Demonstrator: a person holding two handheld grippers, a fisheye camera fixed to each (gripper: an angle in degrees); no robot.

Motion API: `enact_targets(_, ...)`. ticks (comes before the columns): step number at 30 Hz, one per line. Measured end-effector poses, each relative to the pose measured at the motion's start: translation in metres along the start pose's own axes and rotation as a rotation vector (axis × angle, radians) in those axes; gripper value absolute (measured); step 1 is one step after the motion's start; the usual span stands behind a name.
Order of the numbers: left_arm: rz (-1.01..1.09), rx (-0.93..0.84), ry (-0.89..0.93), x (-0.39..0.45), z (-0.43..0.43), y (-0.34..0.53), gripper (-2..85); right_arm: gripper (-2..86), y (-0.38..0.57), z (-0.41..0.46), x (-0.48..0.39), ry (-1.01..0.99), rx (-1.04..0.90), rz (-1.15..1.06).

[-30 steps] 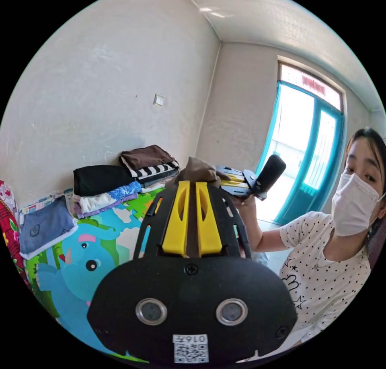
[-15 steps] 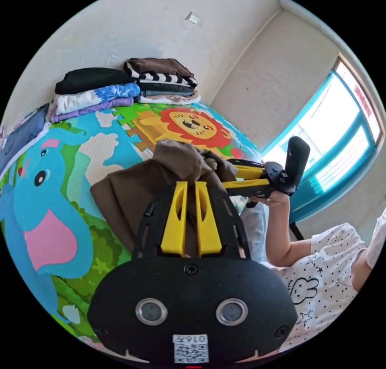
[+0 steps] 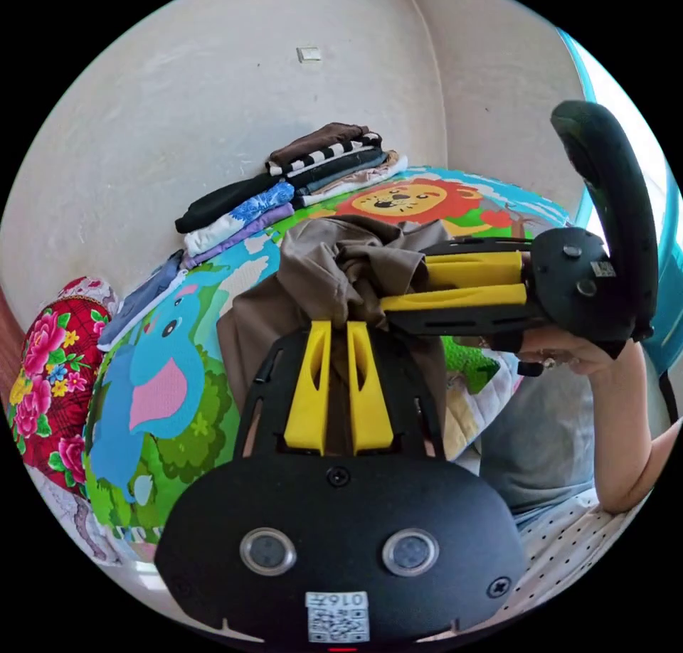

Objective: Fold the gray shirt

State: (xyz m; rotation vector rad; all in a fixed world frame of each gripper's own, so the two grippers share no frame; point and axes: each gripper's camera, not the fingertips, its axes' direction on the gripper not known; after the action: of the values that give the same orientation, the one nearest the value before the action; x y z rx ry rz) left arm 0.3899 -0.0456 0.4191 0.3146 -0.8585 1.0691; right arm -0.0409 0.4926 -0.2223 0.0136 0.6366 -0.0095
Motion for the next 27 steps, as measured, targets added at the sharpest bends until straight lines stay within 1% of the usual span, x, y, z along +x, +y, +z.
enact_targets(6, -0.1, 0.02, 0.083, -0.006, -0.019, 0.008, 2.7, 9.5, 0.021, -0.019, -0.003, 0.075, 0.022, -0.02)
enact_targets(10, -0.116, 0.029, 0.097, -0.006, -0.033, 0.012, 2.8, 9.3, 0.031, -0.029, -0.005, 0.128, 0.014, -0.039)
enact_targets(15, -0.066, -0.047, 0.008, 0.004, -0.056, 0.004, 3.0, 8.9, 0.04, -0.046, -0.003, 0.177, -0.051, -0.079)
enact_targets(17, -0.09, -0.054, -0.026, 0.002, -0.066, 0.006, 2.8, 8.6, 0.048, -0.053, -0.001, 0.204, -0.065, -0.094)
enact_targets(20, -0.125, -0.02, -0.065, -0.011, -0.086, 0.017, 1.7, 7.4, 0.063, -0.068, 0.01, 0.203, -0.035, -0.059)
enact_targets(24, -0.202, 0.103, 0.047, -0.043, -0.125, 0.034, -0.1, 3.8, 0.082, -0.099, 0.035, 0.167, 0.023, -0.013)
enact_targets(27, -0.209, 0.165, 0.059, -0.062, -0.157, 0.043, -0.4, 2.7, 0.099, -0.126, 0.058, 0.078, 0.05, -0.02)
